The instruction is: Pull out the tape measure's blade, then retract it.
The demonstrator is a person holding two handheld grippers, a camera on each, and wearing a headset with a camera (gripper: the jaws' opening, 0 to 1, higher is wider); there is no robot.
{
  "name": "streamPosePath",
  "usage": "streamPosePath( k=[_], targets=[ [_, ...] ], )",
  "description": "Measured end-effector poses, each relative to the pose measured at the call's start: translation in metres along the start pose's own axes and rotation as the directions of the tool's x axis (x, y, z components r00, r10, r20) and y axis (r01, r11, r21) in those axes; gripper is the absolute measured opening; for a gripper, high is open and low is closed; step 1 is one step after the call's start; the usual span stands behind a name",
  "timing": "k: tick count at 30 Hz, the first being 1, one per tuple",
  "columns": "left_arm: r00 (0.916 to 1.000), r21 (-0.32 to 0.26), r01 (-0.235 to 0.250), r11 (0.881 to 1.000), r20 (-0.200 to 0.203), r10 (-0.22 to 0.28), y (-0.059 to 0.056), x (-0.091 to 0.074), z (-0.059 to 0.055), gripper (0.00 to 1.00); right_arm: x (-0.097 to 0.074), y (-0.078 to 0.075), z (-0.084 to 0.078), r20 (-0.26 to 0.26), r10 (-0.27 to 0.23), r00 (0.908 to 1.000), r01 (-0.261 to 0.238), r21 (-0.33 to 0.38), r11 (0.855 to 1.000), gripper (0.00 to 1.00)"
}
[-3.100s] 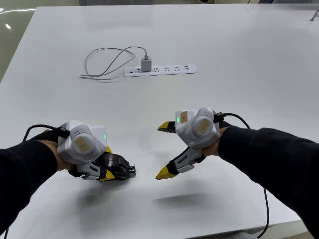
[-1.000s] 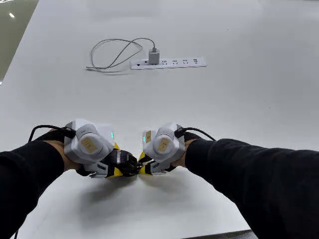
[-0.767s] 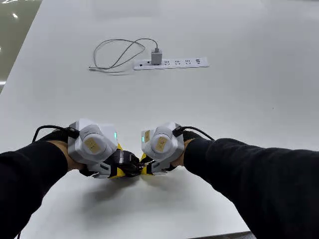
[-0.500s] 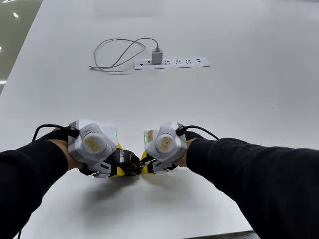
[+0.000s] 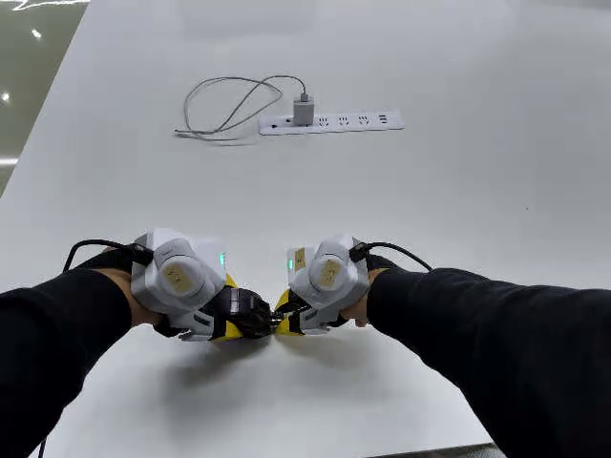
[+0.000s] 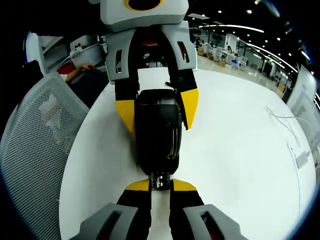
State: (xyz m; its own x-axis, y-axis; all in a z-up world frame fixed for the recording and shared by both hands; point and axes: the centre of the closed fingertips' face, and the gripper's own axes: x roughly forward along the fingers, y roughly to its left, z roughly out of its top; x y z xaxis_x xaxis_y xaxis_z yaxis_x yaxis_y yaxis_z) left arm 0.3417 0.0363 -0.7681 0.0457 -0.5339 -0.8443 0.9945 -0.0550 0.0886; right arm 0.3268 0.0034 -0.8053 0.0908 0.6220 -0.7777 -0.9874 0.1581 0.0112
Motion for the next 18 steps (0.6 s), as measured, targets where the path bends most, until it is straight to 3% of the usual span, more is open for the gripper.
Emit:
streamPosePath(
  k=[18],
  targets=[
    [1.0, -0.012, 0.001, 1.0, 0.002, -0.001, 0.0002, -0.0002, -0.0007, 0.3, -0.0059, -0.0011, -0.0065, -0.009, -0.003, 1.0, 0.003, 0.006, 1.0, 0.09]
  ],
)
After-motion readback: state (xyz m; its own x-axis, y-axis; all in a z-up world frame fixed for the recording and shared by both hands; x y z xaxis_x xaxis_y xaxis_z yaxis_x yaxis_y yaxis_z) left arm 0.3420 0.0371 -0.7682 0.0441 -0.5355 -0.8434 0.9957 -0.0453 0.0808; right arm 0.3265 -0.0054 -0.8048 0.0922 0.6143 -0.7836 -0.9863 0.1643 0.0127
